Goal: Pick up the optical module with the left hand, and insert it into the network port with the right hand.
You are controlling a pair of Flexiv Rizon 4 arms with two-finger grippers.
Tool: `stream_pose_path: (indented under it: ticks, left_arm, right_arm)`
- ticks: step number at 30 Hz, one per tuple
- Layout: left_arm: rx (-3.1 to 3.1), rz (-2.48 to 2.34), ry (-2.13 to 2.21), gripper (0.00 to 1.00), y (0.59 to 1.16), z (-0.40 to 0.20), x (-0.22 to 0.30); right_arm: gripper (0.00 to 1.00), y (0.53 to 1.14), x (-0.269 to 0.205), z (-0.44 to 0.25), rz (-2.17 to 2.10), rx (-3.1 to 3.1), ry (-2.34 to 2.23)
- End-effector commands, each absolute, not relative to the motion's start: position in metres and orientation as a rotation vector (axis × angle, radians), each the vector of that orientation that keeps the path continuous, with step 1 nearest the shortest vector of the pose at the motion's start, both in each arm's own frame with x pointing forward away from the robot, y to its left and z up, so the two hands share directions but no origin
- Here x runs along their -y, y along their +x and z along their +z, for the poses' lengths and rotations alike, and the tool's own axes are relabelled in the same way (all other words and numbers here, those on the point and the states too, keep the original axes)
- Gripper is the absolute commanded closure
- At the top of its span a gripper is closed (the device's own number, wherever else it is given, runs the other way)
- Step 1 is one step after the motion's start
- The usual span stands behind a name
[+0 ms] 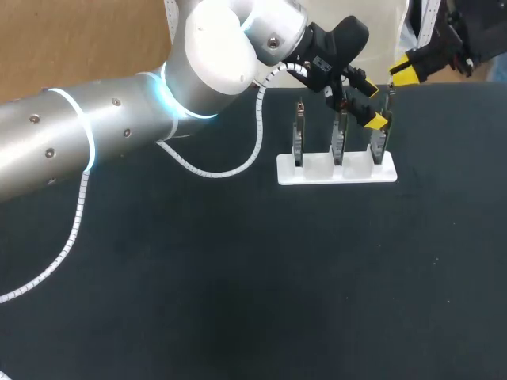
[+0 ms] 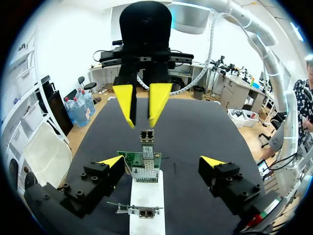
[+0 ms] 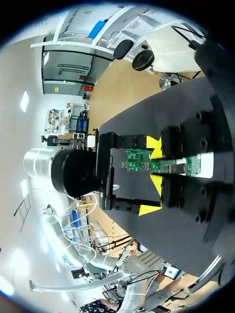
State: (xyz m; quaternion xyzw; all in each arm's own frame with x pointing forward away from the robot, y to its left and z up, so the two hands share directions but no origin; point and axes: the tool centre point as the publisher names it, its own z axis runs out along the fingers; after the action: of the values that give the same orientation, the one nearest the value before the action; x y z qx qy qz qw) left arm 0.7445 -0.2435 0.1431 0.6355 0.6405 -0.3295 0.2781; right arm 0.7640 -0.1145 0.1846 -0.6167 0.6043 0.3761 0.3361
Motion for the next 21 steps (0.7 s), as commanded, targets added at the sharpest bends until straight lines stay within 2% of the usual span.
stream_pose_path:
  ticks: [1,21]
  left_arm:
    - [-1.724,-0.884,1.709,0.0,0.745,0.144,0.244]
    - [-1.724,-0.884,1.709,0.0,0.745,0.144,0.244]
  right_arm:
    - [1.0,0.761,0.111,0.185,0.972,-1.578,-1.603]
    - [1.0,0.762,0.111,0.17,0.959,-1.624,-1.614]
